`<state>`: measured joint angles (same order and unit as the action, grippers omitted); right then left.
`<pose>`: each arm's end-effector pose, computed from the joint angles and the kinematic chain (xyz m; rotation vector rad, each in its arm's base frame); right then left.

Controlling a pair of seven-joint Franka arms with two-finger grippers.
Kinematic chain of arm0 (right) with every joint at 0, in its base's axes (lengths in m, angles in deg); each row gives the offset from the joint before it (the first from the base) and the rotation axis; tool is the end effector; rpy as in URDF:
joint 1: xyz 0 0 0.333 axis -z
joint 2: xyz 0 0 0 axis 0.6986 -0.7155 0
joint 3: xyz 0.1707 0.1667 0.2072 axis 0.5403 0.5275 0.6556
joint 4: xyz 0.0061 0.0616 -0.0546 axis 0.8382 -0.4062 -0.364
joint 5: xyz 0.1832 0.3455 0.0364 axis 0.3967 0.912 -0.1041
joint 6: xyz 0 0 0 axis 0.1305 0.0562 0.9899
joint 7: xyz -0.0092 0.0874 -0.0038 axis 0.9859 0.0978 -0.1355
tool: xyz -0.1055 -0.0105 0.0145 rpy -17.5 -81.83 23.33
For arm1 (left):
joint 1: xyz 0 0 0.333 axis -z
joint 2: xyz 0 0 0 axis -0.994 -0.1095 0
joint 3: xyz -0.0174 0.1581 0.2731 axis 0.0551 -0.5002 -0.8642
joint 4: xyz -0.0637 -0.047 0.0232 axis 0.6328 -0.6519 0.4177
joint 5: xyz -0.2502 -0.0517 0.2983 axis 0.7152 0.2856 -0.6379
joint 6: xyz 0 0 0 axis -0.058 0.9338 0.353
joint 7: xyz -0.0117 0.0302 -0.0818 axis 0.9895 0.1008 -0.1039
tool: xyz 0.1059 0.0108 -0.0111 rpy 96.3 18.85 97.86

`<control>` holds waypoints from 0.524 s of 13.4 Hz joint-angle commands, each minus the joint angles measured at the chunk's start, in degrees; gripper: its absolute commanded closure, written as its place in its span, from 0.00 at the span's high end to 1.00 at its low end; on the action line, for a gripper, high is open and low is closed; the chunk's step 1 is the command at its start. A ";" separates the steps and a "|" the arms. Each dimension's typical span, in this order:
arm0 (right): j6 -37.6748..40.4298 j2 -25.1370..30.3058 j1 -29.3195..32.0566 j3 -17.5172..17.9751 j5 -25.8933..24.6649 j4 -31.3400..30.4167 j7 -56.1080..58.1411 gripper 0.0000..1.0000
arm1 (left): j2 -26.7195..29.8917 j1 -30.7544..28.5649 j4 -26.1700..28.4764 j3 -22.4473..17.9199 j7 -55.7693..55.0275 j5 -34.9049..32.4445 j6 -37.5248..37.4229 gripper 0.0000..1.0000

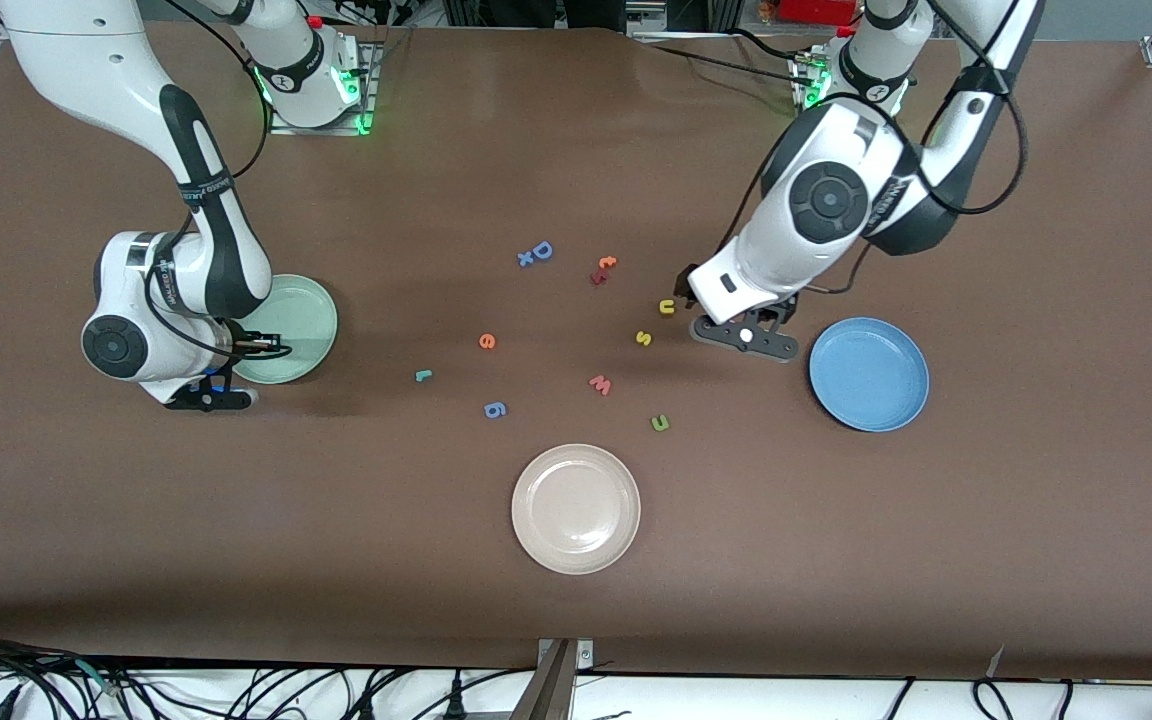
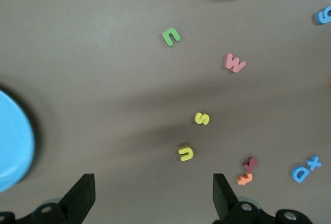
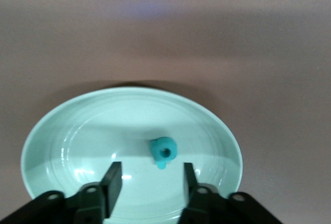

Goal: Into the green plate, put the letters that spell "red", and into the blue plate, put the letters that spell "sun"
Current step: 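Grasp the u with the left gripper while the right gripper grasps the j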

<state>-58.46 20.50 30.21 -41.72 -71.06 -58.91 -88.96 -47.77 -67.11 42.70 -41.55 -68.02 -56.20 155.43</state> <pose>0.5870 0.0180 0.2139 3.0310 0.0214 -0.5067 0.5315 -0.3151 0.3573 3.0303 -0.2886 -0.1903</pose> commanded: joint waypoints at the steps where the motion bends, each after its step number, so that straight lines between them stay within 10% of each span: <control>1: 0.70 3.30 -0.31 1.48 2.56 0.89 0.37 0.97 | 1.91 -0.08 7.61 0.56 -2.62 -1.29 6.74 1.00; 7: -2.01 2.78 -4.34 6.05 7.40 3.45 -16.29 0.97 | -0.01 4.64 17.29 0.57 -13.84 -2.52 20.89 0.99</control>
<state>-58.82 23.57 27.86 -36.07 -64.80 -55.63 -99.71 -47.92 -65.27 57.08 -40.94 -75.59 -56.70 172.28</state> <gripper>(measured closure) 0.026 0.004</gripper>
